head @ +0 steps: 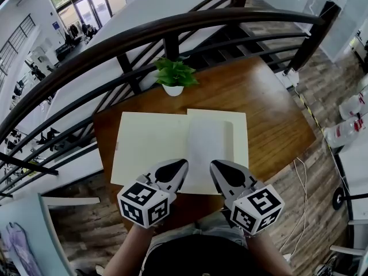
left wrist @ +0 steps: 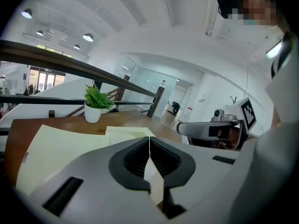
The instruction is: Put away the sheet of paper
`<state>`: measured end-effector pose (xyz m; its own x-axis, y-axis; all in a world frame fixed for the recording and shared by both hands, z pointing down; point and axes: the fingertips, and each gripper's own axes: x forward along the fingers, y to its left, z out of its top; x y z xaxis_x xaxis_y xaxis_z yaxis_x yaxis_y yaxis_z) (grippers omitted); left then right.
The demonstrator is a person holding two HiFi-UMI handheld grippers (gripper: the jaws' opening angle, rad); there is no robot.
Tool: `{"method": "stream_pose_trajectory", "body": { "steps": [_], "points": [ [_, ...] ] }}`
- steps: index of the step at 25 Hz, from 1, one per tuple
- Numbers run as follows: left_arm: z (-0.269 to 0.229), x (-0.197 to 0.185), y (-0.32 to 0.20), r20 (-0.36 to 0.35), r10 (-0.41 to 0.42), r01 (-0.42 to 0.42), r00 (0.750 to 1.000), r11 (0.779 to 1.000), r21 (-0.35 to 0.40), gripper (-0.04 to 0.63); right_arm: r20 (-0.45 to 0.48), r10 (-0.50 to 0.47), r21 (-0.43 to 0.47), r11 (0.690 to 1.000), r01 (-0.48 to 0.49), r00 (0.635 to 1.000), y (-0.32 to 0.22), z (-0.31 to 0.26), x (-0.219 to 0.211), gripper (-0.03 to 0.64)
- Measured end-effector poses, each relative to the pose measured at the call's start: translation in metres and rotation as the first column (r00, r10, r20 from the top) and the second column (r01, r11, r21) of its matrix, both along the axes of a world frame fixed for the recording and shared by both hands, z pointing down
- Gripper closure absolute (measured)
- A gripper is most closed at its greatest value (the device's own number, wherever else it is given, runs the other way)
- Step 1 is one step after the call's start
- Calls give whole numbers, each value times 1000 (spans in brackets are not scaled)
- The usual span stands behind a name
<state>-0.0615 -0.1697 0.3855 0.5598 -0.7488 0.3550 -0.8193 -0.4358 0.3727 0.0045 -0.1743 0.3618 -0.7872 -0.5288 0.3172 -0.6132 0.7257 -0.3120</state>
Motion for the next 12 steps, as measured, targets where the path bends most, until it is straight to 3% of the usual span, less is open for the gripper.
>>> {"method": "stream_pose_trajectory", "body": {
  "steps": [12],
  "points": [
    [1,-3,4,-11,-5,5,1000,1000,-10,575,-5,26,28,999,-26,1000,-2,-5,4,591]
  ]
}}
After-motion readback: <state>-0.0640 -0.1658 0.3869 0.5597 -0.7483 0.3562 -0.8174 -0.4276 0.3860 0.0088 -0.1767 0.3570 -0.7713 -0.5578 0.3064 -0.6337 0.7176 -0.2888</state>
